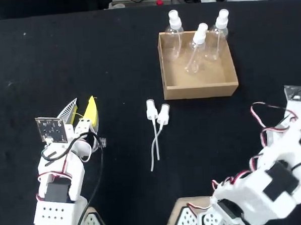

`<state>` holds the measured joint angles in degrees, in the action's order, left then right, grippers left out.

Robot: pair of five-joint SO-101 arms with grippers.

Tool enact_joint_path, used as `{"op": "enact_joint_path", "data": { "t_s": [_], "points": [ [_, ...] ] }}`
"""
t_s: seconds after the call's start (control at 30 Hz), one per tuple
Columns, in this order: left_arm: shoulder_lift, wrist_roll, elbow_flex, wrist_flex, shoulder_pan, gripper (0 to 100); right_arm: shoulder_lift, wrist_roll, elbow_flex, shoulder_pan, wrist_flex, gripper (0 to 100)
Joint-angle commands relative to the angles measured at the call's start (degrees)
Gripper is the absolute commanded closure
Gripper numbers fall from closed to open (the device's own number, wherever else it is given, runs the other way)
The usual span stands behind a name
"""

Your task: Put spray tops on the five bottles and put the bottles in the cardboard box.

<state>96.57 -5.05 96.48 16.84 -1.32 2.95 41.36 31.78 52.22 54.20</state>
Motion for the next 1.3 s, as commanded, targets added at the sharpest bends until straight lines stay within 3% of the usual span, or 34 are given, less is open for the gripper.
{"op": "enact_joint_path", "data": {
  "t_s": [0.0,0.2,0.47,0.83,1.27],
  "points": [
    [0.6,-0.5,1.3,0.1,-0.6,85,0.6,-0.8,-8.9,0.6,10.6,62.9],
    [0.6,-0.5,1.3,0.0,-0.6,85,0.9,-5.3,-14.1,1.1,16.2,62.8],
    [0.7,-0.5,1.3,0.0,-0.6,85,0.9,-8.5,-13.0,0.6,13.8,69.7],
    [0.7,-0.5,1.3,0.0,-0.4,85,1.2,-14.6,-12.6,-4.0,13.0,69.8],
    [0.7,-0.5,1.3,-0.2,-0.5,85,15.3,-17.1,-19.3,-3.4,11.3,70.9]
  ]
}}
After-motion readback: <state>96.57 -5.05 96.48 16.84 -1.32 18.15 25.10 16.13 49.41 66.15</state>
